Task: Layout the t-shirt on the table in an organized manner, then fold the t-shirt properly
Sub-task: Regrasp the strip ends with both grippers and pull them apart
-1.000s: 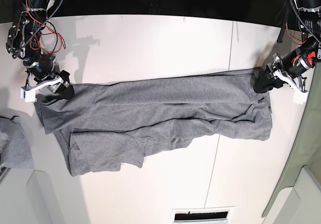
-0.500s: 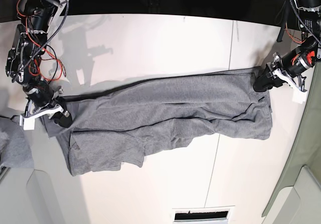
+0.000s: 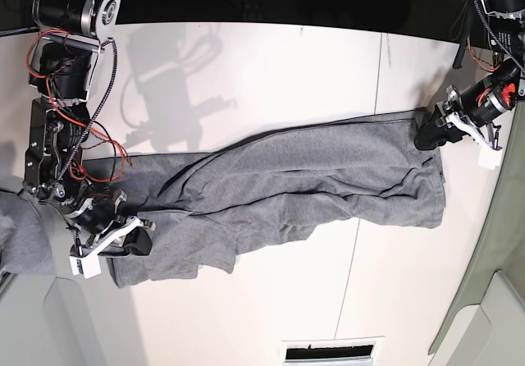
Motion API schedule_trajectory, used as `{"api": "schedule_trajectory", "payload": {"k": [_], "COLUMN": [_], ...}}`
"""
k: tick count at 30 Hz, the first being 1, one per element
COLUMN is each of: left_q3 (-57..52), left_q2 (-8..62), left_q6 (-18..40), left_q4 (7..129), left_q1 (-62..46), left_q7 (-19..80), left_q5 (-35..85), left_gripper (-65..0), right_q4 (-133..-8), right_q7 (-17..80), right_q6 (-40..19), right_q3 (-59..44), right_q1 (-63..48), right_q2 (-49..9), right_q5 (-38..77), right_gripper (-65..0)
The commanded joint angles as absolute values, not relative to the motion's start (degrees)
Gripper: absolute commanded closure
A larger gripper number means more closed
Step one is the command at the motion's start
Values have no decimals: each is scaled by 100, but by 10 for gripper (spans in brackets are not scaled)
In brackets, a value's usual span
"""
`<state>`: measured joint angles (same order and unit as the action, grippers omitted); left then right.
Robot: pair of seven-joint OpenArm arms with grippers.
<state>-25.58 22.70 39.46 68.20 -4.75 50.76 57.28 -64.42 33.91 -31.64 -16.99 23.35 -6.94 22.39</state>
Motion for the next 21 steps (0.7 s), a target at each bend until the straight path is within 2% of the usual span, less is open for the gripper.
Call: {"api": "schedule_trajectory", "payload": {"k": [1, 3, 4, 5, 10, 15, 21], "left_q3": [-2593, -2593, -2593, -2593, -2593, -2593, -2593], "left_q2": [2366, 2368, 2368, 2368, 2425, 2794, 2987], "left_q6": [4000, 4000, 4000, 4000, 4000, 4000, 4000], "left_q4": [6910, 6910, 6910, 6910, 6910, 7024, 7089], "left_q1": [-414, -416, -416, -416, -412, -390, -252], "left_q7": [4995, 4995, 4995, 4995, 4995, 4995, 4783], "left_q5": [5841, 5839, 5839, 5839, 5905, 6337, 6141], "left_gripper": [-245, -245, -245, -245, -250, -382, -383], "right_q4": [-6512, -6512, -6514, -6514, -6541, -6654, -6654], "right_q7": [3304, 3299, 3297, 3301, 3332, 3341, 3249], "right_q6": [-3146, -3124, -3124, -3124, -3127, -3133, -3133], "right_q3": [-1688, -1691, -1691, -1704, -1962, -2781, -3680], "right_q1": [2469, 2386, 2324, 2287, 2018, 1848, 1855], "right_q2": [-744, -768, -790, -801, -805, -808, -1094], "right_q5": [2265, 2222, 2222, 2224, 2438, 2788, 2932], "right_gripper": [-92, -254, -303, -321, -321, -321, -321]}}
